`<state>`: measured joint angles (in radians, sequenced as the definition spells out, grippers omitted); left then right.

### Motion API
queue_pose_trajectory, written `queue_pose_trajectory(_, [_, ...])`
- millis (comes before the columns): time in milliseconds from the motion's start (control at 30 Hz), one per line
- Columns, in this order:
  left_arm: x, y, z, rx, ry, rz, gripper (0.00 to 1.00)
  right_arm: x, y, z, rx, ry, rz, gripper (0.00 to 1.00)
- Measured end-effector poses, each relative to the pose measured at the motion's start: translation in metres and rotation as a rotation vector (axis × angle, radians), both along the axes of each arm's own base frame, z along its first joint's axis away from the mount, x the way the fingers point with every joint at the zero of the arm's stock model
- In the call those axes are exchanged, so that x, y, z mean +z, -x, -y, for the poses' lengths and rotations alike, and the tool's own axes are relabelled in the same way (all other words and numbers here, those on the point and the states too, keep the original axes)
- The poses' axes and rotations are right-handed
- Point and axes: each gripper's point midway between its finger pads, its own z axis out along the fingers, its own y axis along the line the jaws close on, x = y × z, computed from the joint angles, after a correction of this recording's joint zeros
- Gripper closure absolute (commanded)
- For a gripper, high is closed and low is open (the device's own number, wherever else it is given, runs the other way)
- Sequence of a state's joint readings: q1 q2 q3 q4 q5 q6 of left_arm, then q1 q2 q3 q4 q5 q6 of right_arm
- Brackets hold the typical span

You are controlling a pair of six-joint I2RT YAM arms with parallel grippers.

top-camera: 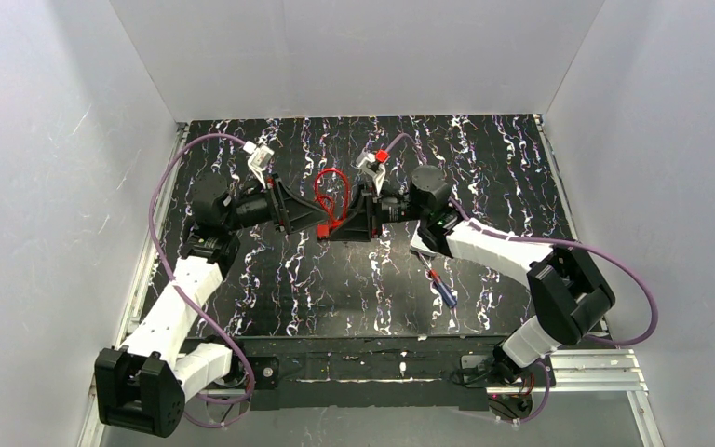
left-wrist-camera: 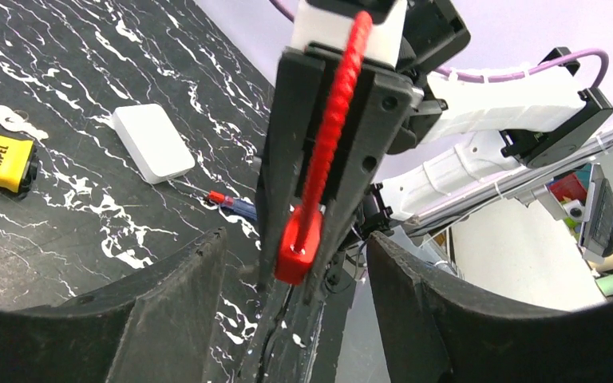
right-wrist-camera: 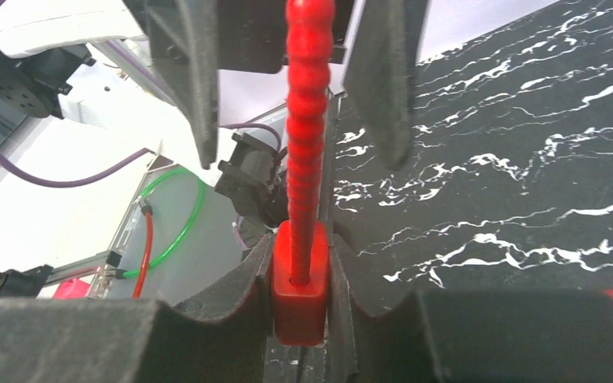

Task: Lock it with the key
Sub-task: Lock the lock.

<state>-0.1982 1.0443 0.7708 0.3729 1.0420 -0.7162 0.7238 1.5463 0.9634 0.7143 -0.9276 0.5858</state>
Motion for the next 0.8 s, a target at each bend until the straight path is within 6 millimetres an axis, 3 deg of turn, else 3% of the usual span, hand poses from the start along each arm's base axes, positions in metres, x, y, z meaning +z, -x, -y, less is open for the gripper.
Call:
queue_pose_trajectory(300, [0.006, -0.006, 0.001, 0.017, 0.042, -0.007, 0.58, -0.006, 0.017, -0.011, 0.058, 0.007, -0.021, 0.99])
queue_pose_trajectory(533, [-0.011, -0.003, 0.004, 0.017, 0.05, -0.06, 0.63, -0.009, 0.016, -0.012, 0.057, 0.012, -0.028, 0.99])
queue_pose_trajectory(800, [-0.016, -0.002, 0.009, 0.003, 0.053, -0.079, 0.67, -0.013, 0.016, -0.013, 0.06, 0.019, -0.034, 0.99])
